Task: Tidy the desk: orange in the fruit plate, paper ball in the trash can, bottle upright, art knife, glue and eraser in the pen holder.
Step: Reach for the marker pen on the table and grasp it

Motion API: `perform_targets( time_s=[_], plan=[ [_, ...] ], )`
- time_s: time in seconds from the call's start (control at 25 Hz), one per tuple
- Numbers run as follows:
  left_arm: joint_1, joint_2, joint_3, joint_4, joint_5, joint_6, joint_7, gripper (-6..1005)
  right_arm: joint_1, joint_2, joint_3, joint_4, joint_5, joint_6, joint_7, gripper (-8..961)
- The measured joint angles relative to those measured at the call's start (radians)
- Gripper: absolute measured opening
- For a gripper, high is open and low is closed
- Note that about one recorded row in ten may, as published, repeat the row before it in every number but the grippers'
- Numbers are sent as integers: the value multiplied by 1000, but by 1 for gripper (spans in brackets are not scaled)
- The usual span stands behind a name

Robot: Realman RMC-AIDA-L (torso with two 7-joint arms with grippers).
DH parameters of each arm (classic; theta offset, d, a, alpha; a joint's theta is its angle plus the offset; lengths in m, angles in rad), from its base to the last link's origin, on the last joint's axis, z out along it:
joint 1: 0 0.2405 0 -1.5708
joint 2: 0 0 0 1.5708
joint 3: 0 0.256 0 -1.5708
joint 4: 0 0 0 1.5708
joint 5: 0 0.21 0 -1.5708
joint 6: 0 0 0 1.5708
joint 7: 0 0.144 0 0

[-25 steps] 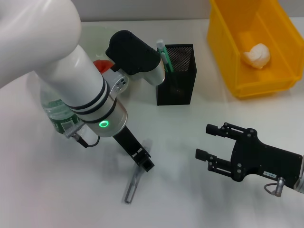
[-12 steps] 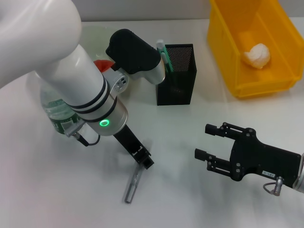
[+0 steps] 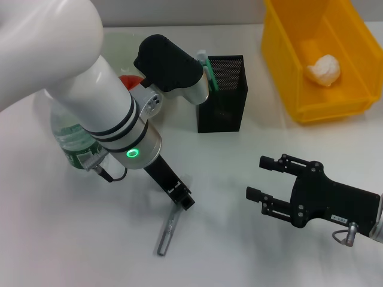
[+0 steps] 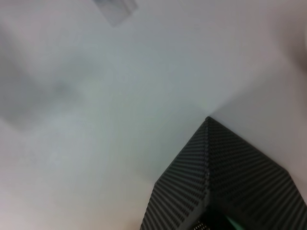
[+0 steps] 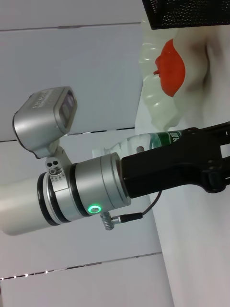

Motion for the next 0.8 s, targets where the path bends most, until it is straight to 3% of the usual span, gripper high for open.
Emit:
perform_targets(
  time_s=[0.52,0.8],
  plan=[
    [0,0,2,-2,0,-3,0,372,-1,0,2,0,0,0,1,667],
    [0,0,3,-5,0,-2,0,375,-1,0,2,0,0,0,1,668]
  ],
)
